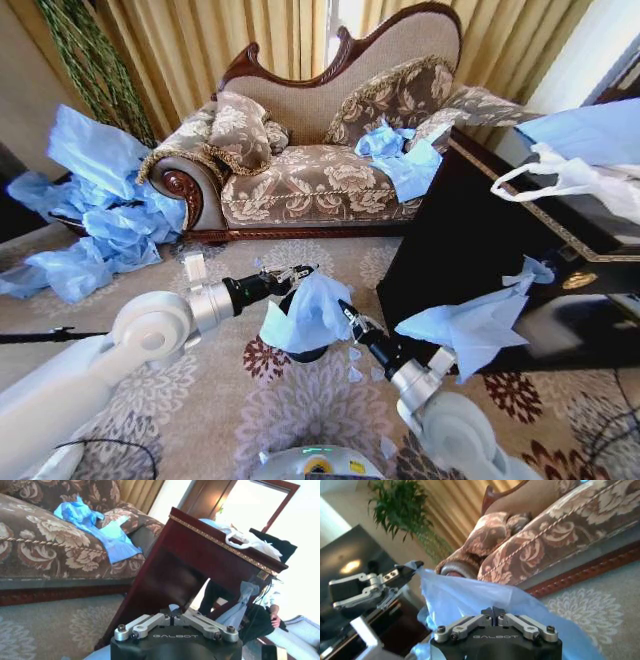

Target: Place a garbage bag over the trash bin.

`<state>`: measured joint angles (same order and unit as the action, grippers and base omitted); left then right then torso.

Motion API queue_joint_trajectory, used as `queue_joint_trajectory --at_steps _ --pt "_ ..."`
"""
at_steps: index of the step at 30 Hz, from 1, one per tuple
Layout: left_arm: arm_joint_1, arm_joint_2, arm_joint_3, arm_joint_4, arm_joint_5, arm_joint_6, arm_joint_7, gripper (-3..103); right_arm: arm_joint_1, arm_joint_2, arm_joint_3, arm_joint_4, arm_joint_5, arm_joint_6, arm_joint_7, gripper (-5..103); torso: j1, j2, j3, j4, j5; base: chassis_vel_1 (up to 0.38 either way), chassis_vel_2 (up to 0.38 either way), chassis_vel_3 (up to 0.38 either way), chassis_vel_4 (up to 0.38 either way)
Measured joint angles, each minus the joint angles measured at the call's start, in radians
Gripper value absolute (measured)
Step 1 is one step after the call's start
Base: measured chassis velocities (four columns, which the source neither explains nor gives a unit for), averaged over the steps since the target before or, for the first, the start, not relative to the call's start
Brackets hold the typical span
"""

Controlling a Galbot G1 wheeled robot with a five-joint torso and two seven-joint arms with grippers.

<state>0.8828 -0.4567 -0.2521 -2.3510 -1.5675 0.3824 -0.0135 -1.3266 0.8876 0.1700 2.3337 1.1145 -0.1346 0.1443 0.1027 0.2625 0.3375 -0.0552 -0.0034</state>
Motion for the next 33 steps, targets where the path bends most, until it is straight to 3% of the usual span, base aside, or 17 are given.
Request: queue_joint_trajectory --at_steps 8,14,17,22,33 --pt "-0.024 -0.013 0.008 -0.019 0.006 -0.005 0.013 0 0.093 -0.071 -0.093 -0.028 0.066 -0.019 0.019 0 0.0 0.0 0.0 -0.0001 0.0 0.0 0.0 0.0 0.0" --pt "-0.043 -0.007 0.008 -0.06 -0.026 -0.008 0.017 0 0.161 -0.066 -0.119 -0.068 0.082 -0.021 0.019 0 0.0 0.0 0.0 -0.0001 0.0002 0.0 0.0 0.0 0.0" --pt "-0.033 0.024 0.004 -0.103 -0.031 -0.008 0.057 0 0.259 -0.09 -0.127 -0.1 0.134 -0.03 0.014 0 0.0 0.0 0.0 0.0001 0.0 0.0 0.0 0.0 0.0" --pt "-0.02 0.025 0.009 -0.111 -0.017 -0.005 0.076 0 0.289 -0.112 -0.175 -0.092 0.15 -0.038 0.007 0 0.0 0.0 0.0 0.0 -0.0001 0.0 0.0 0.0 0.0" --pt "-0.022 0.011 0.013 -0.082 0.008 -0.014 0.064 0 0.321 -0.073 -0.274 -0.083 0.138 -0.058 -0.004 0 0.0 0.0 0.0 -0.0001 -0.0001 0.0 0.0 0.0 0.0"
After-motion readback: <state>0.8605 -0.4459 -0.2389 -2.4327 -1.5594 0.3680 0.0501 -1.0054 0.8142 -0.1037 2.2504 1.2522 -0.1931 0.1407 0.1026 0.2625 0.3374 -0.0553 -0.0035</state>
